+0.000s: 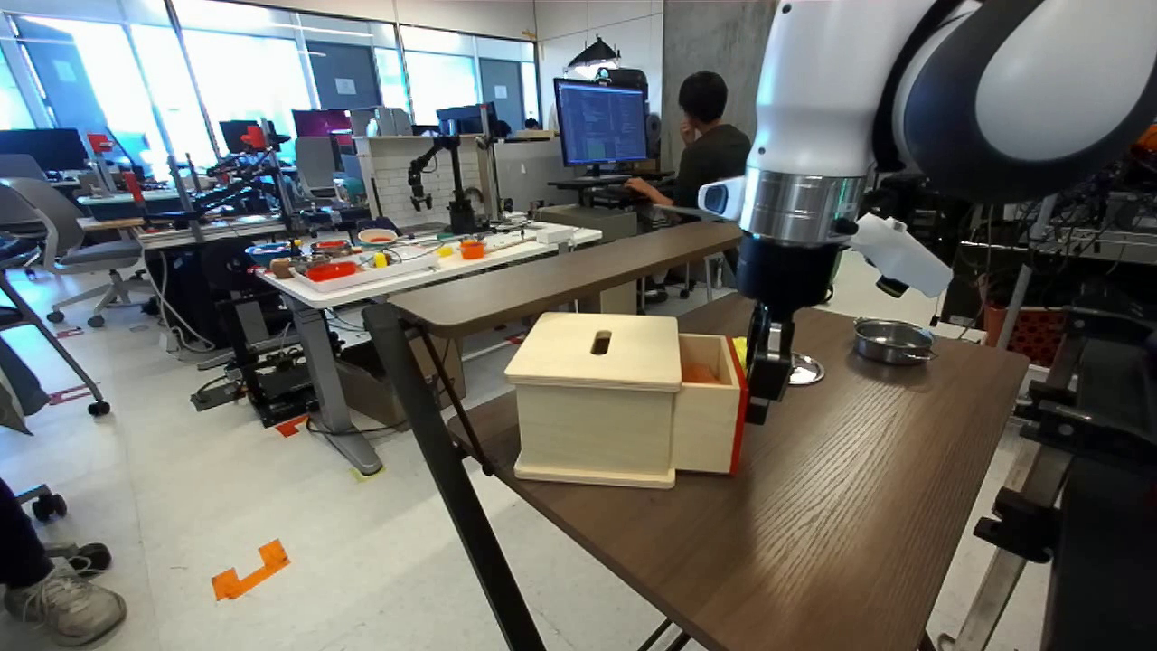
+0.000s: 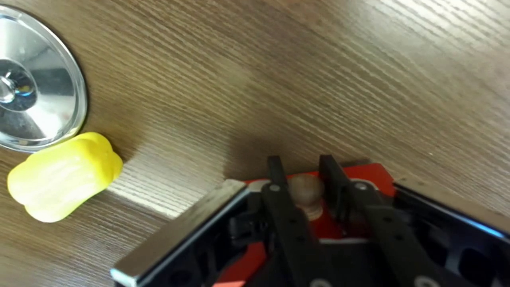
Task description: Open the drawer on the desk
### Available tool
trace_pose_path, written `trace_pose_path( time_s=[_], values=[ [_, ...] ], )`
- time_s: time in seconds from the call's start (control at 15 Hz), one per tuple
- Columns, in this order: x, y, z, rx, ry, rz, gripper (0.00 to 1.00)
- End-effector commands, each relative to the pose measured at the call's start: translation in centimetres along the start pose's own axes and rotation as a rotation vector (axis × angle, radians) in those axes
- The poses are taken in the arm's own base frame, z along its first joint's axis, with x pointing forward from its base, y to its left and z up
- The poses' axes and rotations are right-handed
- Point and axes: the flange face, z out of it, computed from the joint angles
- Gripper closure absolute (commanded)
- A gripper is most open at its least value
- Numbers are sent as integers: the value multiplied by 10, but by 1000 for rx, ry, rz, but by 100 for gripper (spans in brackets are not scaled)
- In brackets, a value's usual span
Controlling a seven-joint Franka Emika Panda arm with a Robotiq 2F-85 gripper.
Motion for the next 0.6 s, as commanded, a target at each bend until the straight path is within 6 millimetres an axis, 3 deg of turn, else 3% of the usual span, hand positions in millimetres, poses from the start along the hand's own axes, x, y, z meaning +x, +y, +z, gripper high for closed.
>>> trace_pose_path(
  time_s=[0.0,0.53],
  values=[
    [-14,6,-9,-4,1,8,93],
    [-27,7,-7,-4,-19,10,93]
  ],
)
